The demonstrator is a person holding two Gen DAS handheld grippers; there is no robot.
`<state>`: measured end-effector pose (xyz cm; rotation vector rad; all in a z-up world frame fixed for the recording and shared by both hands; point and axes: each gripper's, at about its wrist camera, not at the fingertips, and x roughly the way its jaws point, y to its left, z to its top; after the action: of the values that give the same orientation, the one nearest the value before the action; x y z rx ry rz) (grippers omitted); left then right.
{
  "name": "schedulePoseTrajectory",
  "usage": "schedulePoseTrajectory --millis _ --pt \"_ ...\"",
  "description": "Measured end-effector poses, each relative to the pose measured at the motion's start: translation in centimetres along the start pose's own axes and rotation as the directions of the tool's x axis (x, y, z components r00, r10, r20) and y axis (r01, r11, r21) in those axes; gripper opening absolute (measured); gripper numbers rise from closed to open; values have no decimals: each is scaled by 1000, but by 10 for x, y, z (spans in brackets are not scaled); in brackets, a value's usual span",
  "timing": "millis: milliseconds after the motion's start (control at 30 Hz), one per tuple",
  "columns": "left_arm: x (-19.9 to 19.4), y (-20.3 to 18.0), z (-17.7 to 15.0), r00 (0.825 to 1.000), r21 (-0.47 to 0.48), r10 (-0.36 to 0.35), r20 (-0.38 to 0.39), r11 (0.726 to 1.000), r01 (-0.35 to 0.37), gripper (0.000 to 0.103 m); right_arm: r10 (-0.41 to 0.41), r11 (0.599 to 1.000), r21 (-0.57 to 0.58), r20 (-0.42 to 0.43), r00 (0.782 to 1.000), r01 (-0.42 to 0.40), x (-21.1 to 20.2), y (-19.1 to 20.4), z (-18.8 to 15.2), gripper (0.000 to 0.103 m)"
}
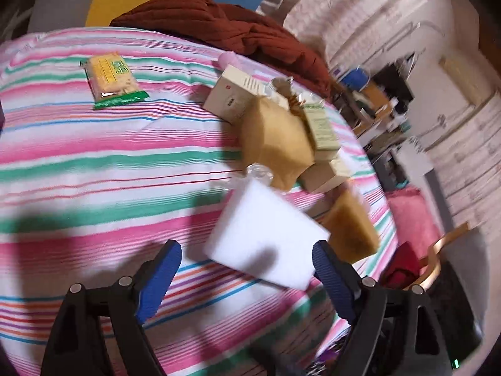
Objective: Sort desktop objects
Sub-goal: 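Close the left gripper on the white melamine sponge, then lift the white sponge with the left gripper while the right gripper approaches the pink roller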
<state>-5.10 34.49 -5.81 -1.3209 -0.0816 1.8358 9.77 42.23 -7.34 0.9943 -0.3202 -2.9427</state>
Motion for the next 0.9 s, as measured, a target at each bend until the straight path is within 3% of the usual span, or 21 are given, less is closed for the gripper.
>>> schedulePoseTrajectory --millis 67,167,267,467,567,633,733,833,900 --pt "-1 -2 1 1000 23 20 -4 1000 -20 88 1 999 -46 21 1000 0 -5 10 -1 101" --pt "-1 -4 0 999 49 39 -10 998 -38 89 -86 990 -103 67 994 93 -15 13 3 101" --pt "0 -3 -3 996 87 82 -31 993 -79 95 -122 987 -99 53 991 127 -15 -1 12 101" --pt "-5 28 -8 1000 -71 19 -16 997 -20 95 -169 985 -46 9 986 169 8 -22 26 101" --pt "-13 36 -12 999 -80 46 -1 996 -46 95 -162 984 -78 -10 987 161 17 -19 27 99" --pt "-17 40 -14 999 -91 52 3 995 -51 95 -143 986 -93 -28 989 140 19 -14 26 92" --pt "-22 45 -17 999 -123 37 10 992 -35 94 -74 994 -85 -37 997 71 11 2 19 93" --pt "-25 38 -18 999 -100 49 8 994 -48 94 30 997 -69 -36 999 -32 -3 18 10 93" --pt "-26 33 -19 998 -83 53 -14 995 -54 94 53 997 -58 -19 998 -54 -14 24 3 92"
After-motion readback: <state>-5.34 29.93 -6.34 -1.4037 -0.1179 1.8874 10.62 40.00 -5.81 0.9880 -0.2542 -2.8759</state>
